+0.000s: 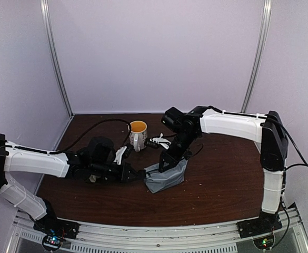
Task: Sort the hair-cutting tools
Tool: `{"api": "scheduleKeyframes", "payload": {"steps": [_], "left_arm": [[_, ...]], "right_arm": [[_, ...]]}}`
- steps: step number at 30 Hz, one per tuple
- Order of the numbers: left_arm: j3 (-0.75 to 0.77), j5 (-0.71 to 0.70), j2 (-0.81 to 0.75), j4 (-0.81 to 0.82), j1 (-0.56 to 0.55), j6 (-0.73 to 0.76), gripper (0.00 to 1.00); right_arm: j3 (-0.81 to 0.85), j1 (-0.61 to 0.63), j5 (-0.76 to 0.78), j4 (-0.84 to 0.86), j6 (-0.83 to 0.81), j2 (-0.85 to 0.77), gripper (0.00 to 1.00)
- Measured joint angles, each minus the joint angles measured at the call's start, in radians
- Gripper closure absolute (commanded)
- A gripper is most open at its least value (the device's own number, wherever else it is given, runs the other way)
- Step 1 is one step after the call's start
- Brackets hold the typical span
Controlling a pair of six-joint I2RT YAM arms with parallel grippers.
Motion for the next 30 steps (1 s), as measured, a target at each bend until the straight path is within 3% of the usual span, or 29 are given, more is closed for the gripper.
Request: {"api": "scheduleKeyframes", "payload": {"steps": [7,19,30], "left_arm": [[0.0,0.006,0.006,0.006,0.0,0.003,1.0],[0.0,-0.001,0.009,-0.004,0.006,-0.004,1.0],[-0.023,0.014,-0.01,0.069,0.005,-0.027,1.0]], "right_arm": [[0.002,0.022,-0.002,-0.01,-0.019,0.004,0.71],[0.172,0.072,0.011,-0.061,-0.015,0.135,0.63],[0.169,0.09,0.034,-0.04,0.022,0.136,0.65]]}}
